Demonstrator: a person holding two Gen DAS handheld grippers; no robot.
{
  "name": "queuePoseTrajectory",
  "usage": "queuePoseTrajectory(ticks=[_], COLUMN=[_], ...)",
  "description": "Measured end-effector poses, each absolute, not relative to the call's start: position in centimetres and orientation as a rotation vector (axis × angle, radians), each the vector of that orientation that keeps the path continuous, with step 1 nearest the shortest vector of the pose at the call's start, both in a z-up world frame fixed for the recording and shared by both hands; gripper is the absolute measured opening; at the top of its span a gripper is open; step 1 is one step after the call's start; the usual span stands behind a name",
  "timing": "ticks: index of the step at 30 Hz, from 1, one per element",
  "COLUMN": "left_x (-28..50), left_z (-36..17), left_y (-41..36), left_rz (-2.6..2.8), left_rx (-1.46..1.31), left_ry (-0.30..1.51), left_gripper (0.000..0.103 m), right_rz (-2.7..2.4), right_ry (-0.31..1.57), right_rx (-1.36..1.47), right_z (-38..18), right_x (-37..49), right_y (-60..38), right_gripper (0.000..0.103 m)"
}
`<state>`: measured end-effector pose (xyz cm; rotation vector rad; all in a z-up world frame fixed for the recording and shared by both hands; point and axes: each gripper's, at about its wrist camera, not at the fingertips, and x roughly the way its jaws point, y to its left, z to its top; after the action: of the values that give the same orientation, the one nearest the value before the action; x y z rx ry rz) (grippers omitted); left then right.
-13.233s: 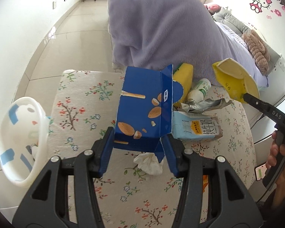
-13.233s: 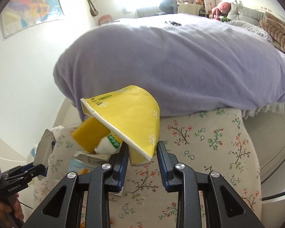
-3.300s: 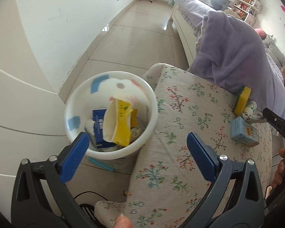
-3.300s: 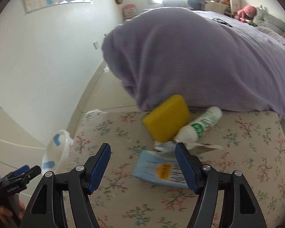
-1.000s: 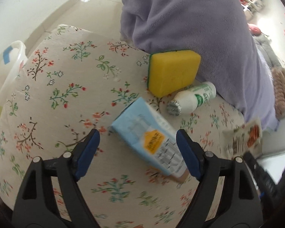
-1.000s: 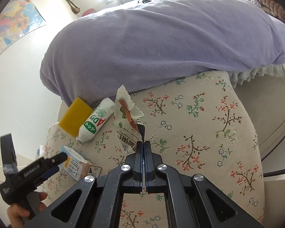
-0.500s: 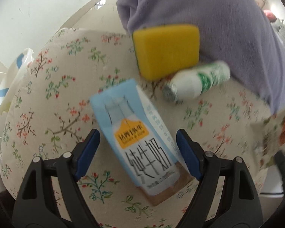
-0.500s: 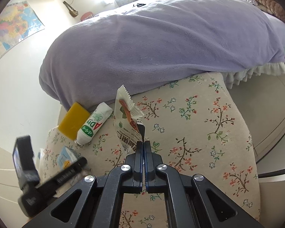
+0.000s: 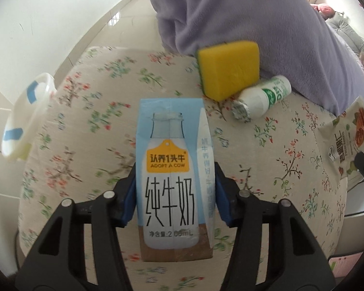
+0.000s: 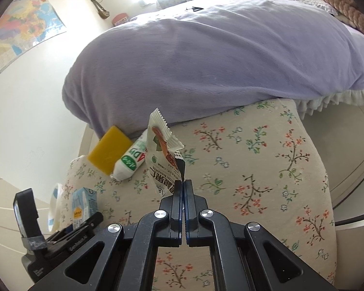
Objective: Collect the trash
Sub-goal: 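Carry the milk carton and snack wrapper to the wastebasket and release both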
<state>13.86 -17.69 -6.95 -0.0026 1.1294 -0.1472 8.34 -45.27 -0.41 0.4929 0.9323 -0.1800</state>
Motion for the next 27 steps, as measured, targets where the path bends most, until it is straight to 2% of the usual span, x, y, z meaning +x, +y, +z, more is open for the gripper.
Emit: queuePoseTrajectory(ticks=[27], left_x=[18.3], left_z=[-3.3], left_y=[-3.3], left_rz=[-0.06], left_rx=[-0.159], left_ry=[1.023], left_gripper=[0.056], right_rz=[0.025], right_ry=[0.919], right_rx=[0.368], right_z=[1.2], right_x=[14.2], right_y=[-32.1], right_gripper=[0.002])
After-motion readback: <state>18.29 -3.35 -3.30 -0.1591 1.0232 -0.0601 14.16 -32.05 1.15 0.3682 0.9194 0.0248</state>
